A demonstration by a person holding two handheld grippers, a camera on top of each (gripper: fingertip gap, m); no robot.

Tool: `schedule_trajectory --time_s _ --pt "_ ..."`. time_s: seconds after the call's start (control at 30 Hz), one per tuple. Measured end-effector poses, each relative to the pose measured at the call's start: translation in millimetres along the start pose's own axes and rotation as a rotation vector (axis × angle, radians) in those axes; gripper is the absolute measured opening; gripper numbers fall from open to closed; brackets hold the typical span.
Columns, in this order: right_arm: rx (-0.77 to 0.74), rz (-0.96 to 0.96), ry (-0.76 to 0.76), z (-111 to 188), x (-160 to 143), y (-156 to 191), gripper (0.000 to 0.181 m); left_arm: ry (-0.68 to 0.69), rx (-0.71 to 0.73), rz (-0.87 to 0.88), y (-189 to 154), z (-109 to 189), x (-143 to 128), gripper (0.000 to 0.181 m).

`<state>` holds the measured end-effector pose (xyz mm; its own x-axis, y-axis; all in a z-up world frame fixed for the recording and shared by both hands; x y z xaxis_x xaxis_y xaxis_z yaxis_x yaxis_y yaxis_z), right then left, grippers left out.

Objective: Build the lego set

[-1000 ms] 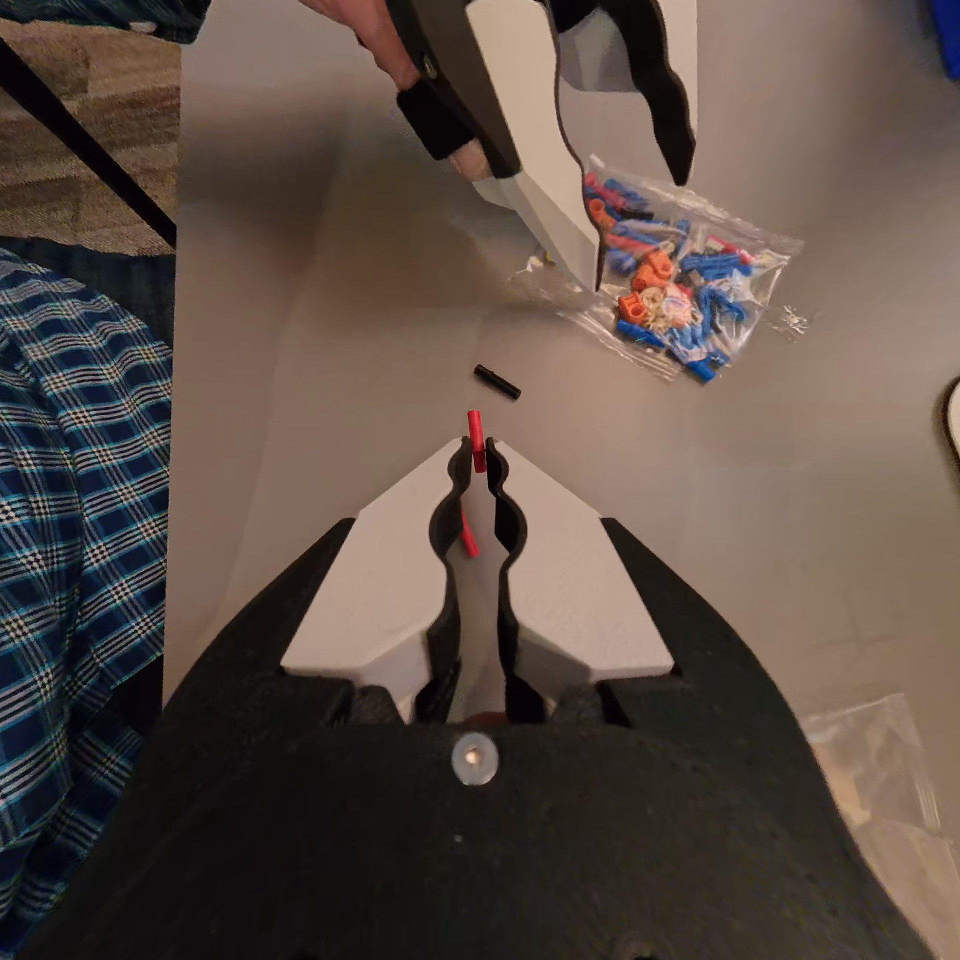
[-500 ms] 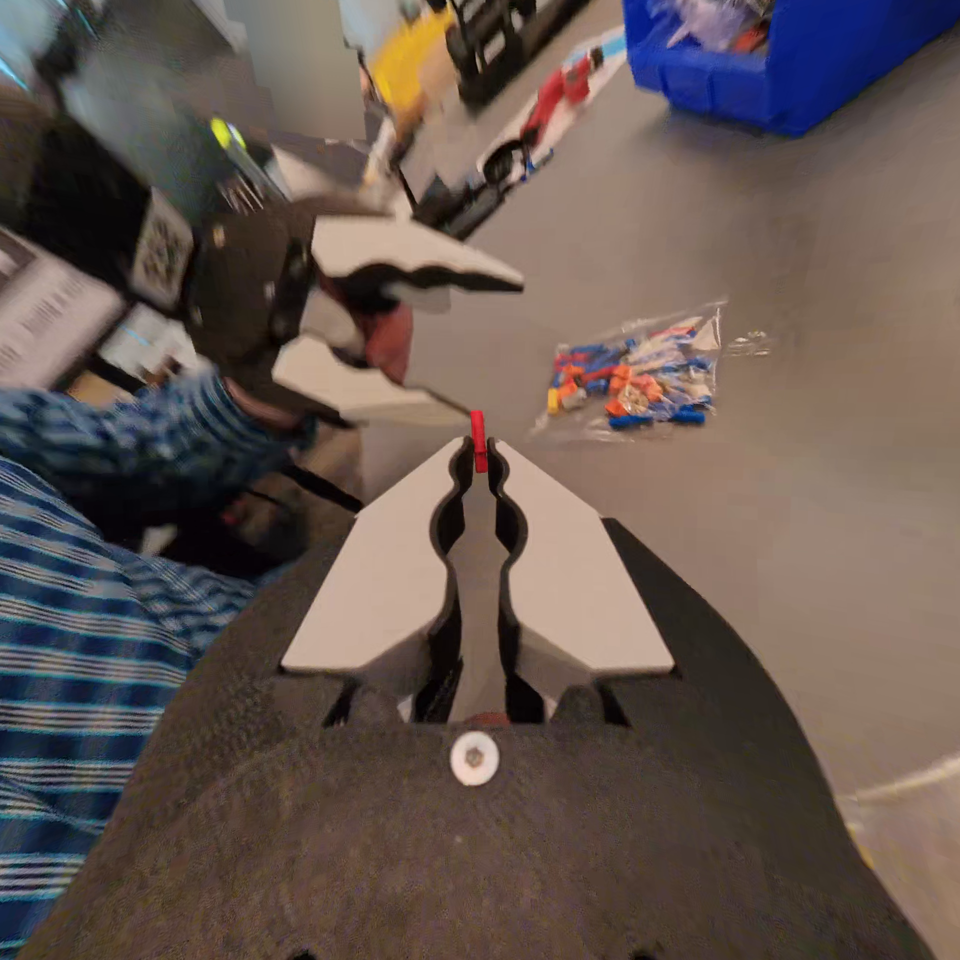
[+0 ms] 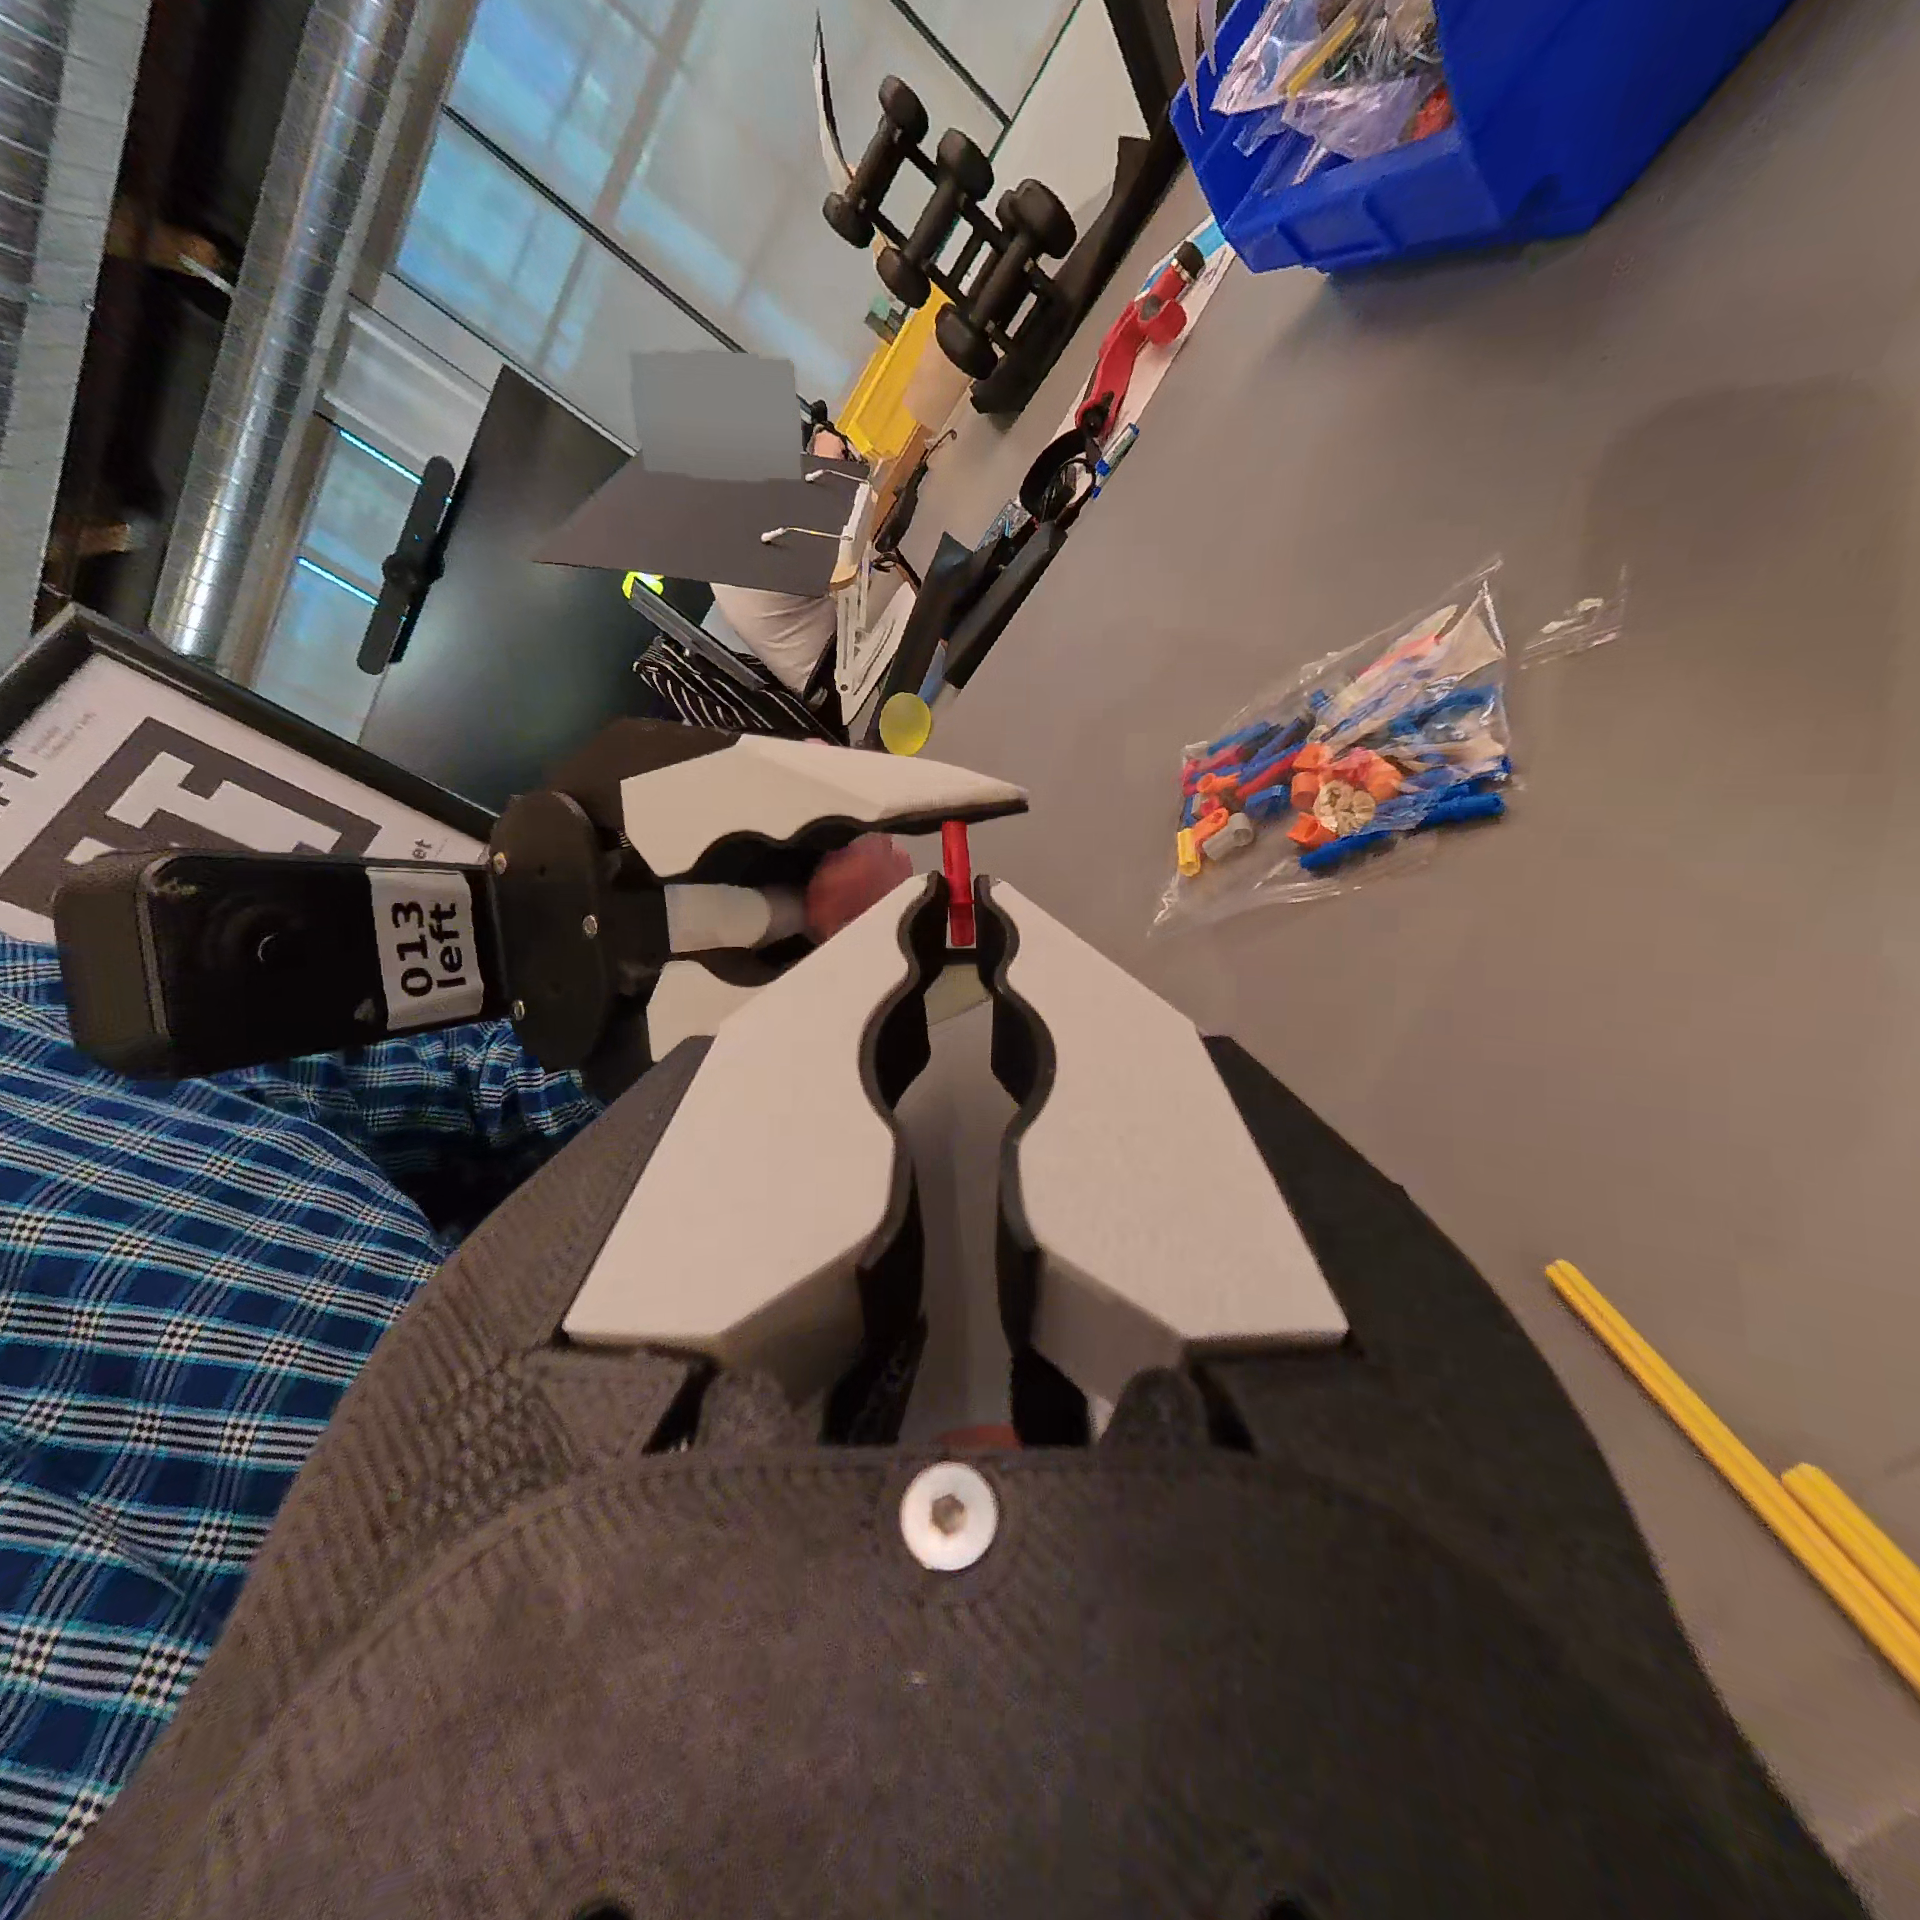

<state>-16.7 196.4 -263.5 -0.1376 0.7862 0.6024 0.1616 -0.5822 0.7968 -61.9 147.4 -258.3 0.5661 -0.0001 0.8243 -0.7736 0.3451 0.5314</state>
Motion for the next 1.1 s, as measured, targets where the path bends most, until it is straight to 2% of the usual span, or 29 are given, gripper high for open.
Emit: schedule_trajectory --time_s 0.37,0.57,0.73,0.9,1.1 --pt "0.006 -0.023 -0.004 1.5 1.8 2.6 0.002 -0.031 -0.033 -0.015 1.9 -0.1 3.7 0.023" --pt "0.027 -0.029 0.029 2.4 4.4 6.0 0.012 -0.116 -0.095 0.049 7.7 4.6 8.8 0.023" --pt "0.082 -0.047 0.045 4.4 11.0 16.5 0.022 -0.252 -0.2 0.129 14.7 11.4 21.5 0.023" --pt "0.099 -0.051 0.036 11.0 22.3 22.6 0.014 -0.346 -0.272 0.171 22.7 18.0 32.6 0.022" --pt "0.127 -0.077 0.091 10.4 18.2 27.0 0.013 -0.347 -0.333 0.109 21.6 20.5 35.2 0.023"
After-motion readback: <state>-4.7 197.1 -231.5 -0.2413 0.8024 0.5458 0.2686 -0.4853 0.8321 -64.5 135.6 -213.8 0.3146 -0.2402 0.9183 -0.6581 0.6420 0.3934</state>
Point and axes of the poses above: each gripper's, where its closed fingertips meet, z back along the fingers, x out of its top, y = z × x across the jaws, the point moved 5 cm from there along z, back along the fingers, and after that the axes turned 15 degrees about -y, right-handed, at the moved point
